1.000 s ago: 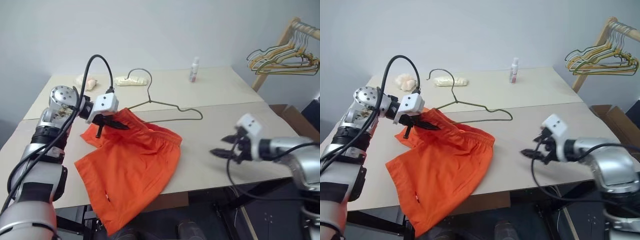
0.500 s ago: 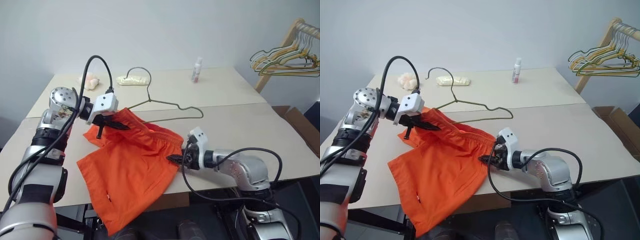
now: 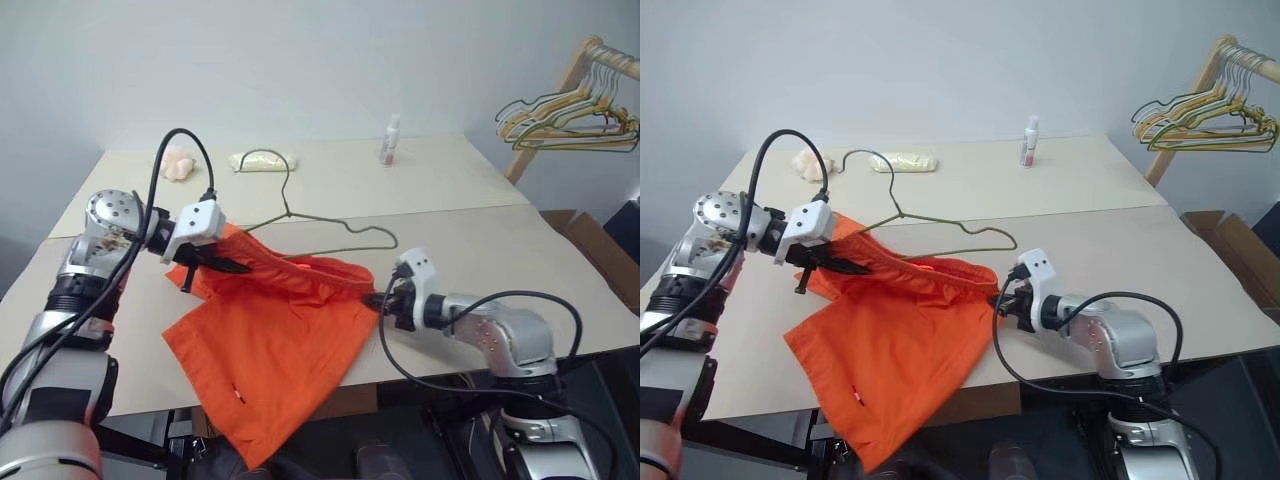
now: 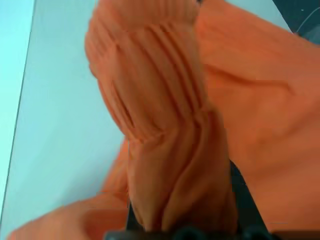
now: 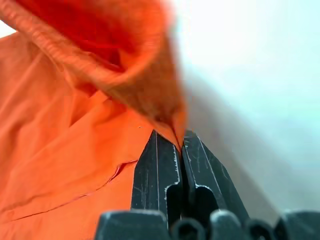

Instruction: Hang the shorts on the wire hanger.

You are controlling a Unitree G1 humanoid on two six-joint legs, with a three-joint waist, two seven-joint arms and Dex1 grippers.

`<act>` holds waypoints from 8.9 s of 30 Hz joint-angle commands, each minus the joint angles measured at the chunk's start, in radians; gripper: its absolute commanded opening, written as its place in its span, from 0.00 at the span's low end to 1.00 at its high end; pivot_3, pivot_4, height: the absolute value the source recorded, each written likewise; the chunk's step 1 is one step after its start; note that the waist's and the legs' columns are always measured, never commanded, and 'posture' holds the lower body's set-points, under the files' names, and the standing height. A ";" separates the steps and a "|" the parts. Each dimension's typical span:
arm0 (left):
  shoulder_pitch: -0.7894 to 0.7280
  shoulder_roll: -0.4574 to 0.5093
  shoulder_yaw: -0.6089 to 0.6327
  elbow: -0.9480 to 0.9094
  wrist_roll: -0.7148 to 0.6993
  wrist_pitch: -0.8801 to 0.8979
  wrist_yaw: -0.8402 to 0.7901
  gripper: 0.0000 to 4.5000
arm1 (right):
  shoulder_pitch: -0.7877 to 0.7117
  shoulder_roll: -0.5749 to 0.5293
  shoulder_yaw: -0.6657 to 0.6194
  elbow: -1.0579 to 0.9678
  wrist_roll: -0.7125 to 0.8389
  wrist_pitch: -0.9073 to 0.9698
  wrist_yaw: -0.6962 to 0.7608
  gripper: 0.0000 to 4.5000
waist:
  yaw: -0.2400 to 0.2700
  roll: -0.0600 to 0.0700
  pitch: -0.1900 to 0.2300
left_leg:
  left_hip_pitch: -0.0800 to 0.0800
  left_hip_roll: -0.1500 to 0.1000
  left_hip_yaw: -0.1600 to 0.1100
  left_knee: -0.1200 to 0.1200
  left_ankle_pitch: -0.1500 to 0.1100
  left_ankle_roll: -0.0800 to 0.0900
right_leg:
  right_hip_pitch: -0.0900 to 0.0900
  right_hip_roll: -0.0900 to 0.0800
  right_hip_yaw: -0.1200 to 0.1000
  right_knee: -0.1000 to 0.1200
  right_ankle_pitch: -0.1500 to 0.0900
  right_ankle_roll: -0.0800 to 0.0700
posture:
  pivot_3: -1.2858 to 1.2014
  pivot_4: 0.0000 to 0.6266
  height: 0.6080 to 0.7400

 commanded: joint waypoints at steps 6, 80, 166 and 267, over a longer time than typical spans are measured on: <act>0.041 0.058 0.024 -0.011 -0.006 -0.018 -0.002 0.01 | -0.034 -0.181 -0.040 0.041 0.014 -0.084 0.120 0.01 | 0.003 0.000 0.000 | 0.000 0.000 0.000 0.000 0.000 0.000 | 0.000 0.000 0.000 -0.001 0.000 0.000 | 0.45 0.00 1.00; 0.012 -0.069 -0.076 0.056 0.197 -0.112 0.110 0.01 | -0.345 -0.242 0.080 -0.131 0.194 -0.087 0.228 0.95 | -0.013 0.000 -0.001 | 0.000 0.001 0.000 0.000 0.000 0.000 | 0.000 0.000 0.000 -0.001 0.000 0.000 | 0.44 0.00 1.00; -0.025 -0.004 0.004 0.252 0.253 -0.233 0.205 0.01 | -0.485 -0.217 0.342 0.151 -0.155 -0.344 0.526 0.00 | -0.027 0.000 -0.001 | 0.000 -0.001 -0.003 0.001 0.000 0.000 | -0.002 -0.002 -0.003 0.007 0.000 0.000 | 0.45 0.00 1.00; -0.111 -0.166 0.035 0.127 0.116 -0.114 0.077 0.00 | -0.393 -0.402 0.376 0.079 -0.387 -0.374 0.547 0.01 | -0.052 0.001 -0.001 | 0.000 -0.001 -0.003 0.002 0.000 0.000 | -0.001 -0.003 -0.002 0.006 -0.001 0.002 | 0.43 0.00 1.00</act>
